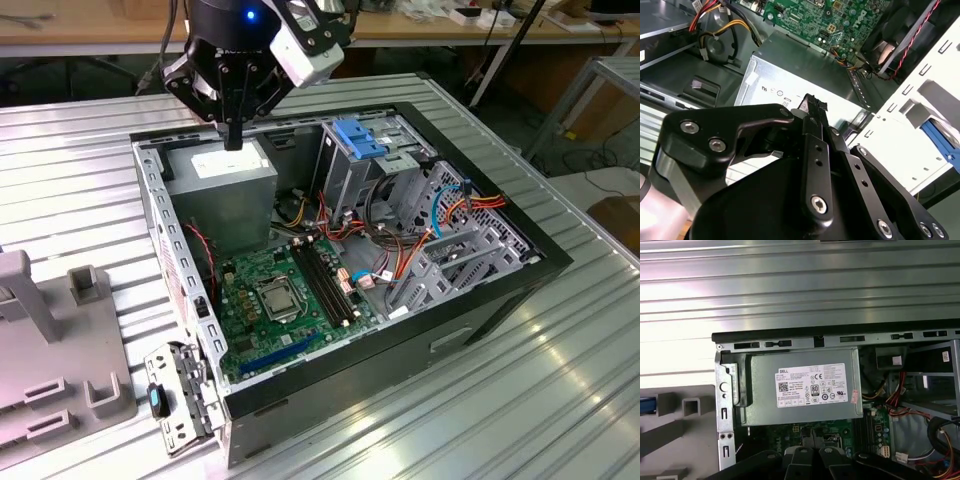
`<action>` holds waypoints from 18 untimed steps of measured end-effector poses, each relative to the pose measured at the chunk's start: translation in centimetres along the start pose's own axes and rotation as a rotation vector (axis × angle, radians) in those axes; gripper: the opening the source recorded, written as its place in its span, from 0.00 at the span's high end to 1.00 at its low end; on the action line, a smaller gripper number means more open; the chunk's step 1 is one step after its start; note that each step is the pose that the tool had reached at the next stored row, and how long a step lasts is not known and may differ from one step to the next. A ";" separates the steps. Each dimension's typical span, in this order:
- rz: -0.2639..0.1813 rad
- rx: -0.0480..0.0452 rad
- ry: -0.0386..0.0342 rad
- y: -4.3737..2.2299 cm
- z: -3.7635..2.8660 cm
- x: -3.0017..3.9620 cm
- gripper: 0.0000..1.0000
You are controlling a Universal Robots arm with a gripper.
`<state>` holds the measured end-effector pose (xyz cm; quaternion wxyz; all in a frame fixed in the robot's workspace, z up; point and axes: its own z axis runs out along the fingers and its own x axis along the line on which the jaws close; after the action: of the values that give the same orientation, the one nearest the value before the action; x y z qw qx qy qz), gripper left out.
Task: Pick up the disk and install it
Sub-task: 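Reach for the disk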
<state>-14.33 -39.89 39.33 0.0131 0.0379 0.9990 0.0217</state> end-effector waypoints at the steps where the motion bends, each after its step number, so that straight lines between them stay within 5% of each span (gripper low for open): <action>1: 0.000 0.0000 0.0000 -0.01 0.00 0.06 0.89; 18: 0.000 0.0000 0.0000 -0.09 -0.03 1.12 0.89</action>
<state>-15.45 -39.89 39.33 0.0131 0.0379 0.9990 0.0217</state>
